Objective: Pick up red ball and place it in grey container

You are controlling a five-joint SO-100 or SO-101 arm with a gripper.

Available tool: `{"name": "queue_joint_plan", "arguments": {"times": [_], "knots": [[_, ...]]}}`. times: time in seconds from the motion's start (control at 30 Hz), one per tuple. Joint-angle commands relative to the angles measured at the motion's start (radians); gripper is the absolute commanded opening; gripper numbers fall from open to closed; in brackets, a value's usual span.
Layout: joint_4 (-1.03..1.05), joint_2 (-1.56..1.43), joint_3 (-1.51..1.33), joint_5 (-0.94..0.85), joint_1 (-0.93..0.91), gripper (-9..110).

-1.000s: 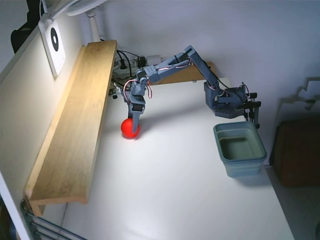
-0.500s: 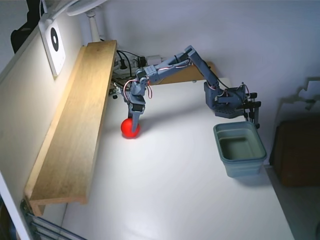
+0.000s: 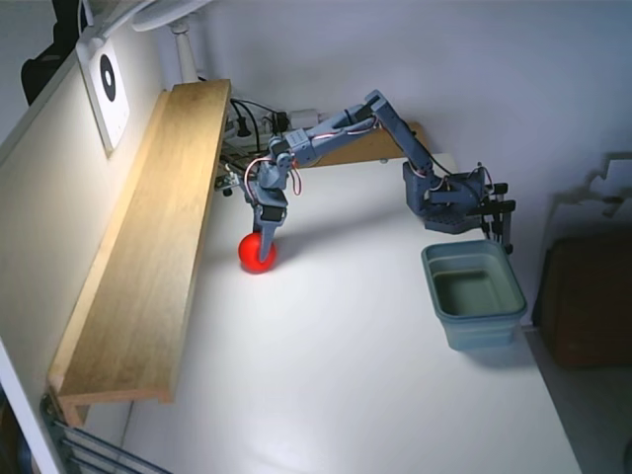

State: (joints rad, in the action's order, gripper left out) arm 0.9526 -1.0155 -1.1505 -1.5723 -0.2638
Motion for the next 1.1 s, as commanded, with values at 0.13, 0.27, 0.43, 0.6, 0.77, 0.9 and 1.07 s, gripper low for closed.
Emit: {"name": "queue_joint_plan", "arguments": {"times": [0.13,0.27,0.43,0.6,0.77,0.9,1.07], "knots": [[0.018,-0.019,0.040,0.002,-0.012,23],[0.018,-0.019,0.040,0.002,-0.012,23],[0.018,-0.019,0.040,0.002,-0.012,23],[0.018,-0.019,0.040,0.002,-0.012,23],[-0.015,-0.087,-0.062,0.002,-0.012,23],[-0.049,-0.165,-0.173,0.002,-0.012,23],[-0.079,-0.252,-0.291,0.002,-0.012,23]]}}
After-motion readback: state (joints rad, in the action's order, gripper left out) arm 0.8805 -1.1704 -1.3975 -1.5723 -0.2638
